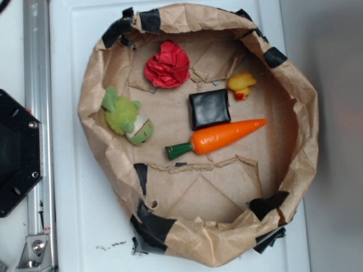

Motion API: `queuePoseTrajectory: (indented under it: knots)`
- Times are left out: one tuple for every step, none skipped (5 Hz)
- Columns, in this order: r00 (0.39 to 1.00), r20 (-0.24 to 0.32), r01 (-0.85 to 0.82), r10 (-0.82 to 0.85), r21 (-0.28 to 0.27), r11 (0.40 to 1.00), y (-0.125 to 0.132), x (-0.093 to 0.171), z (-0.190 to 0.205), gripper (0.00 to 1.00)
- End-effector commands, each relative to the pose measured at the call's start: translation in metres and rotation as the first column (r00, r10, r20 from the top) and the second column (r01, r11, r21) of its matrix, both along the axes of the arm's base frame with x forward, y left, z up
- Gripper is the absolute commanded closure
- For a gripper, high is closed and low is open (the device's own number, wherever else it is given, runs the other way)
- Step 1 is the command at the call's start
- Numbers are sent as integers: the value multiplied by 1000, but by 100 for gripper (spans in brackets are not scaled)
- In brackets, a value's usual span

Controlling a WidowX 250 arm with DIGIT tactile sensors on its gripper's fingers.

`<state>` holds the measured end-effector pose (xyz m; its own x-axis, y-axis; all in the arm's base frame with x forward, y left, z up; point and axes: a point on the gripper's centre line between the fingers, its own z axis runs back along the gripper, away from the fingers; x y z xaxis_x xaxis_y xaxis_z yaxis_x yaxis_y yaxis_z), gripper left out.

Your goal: Grab the green animal.

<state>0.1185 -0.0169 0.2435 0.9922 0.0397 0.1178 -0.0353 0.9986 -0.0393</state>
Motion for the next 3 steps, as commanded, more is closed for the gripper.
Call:
queuePoseTrajectory:
  knots:
    - [1000,0,0,0,0,1000,0,0,0,0]
    - [997,-71,2,-11,-118,993,16,50,-28,0]
    - [986,-165,-27,5,-133,991,27,97,-65,0]
